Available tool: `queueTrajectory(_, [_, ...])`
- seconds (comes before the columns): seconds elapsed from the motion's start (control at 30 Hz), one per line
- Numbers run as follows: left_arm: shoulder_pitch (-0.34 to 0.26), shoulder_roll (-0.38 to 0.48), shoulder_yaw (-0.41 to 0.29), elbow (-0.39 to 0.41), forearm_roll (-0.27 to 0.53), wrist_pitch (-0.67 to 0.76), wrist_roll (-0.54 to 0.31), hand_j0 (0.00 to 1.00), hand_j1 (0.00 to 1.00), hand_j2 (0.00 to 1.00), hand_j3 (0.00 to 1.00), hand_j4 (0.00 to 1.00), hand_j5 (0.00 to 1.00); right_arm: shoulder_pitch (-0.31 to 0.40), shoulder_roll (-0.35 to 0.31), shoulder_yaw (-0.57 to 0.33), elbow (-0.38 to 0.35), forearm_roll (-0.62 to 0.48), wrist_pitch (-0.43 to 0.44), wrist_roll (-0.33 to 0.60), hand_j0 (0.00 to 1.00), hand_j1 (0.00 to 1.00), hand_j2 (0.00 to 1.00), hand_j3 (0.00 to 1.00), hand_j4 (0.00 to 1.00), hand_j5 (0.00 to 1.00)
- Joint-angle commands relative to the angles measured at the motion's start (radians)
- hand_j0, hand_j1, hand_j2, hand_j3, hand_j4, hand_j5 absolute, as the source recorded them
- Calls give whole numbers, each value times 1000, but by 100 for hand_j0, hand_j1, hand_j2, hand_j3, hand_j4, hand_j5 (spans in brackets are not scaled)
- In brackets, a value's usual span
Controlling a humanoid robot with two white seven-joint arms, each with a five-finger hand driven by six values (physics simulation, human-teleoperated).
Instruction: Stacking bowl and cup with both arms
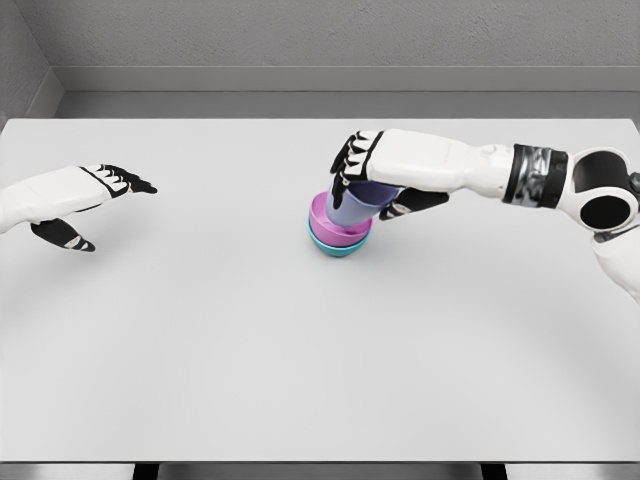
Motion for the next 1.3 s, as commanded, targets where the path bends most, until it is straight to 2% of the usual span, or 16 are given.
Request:
queueTrajectory(0.0, [0,1,0,0,6,2,0,100,100,100,100,100,100,0,1,0,20,-2,3,-1,53,53,53,53,53,53])
queueTrajectory(0.5, [0,1,0,0,6,2,0,100,100,100,100,100,100,-8,30,20,77,13,3,-1,53,53,53,53,53,53])
queueTrajectory(0.87, [0,1,0,0,6,2,0,100,100,100,100,100,100,-11,32,38,77,16,3,-1,55,55,55,55,55,55])
queueTrajectory(0.9, [0,1,0,0,6,2,0,100,100,100,100,100,100,-11,32,38,77,16,3,-1,64,64,64,64,64,64])
queueTrajectory(0.93, [0,1,0,0,6,2,0,100,100,100,100,100,100,-12,32,38,78,16,3,-1,100,100,100,100,100,100])
queueTrajectory(1.27, [3,1,2,-6,6,2,0,100,100,100,100,100,100,-12,32,40,77,16,3,-1,100,100,100,100,100,100])
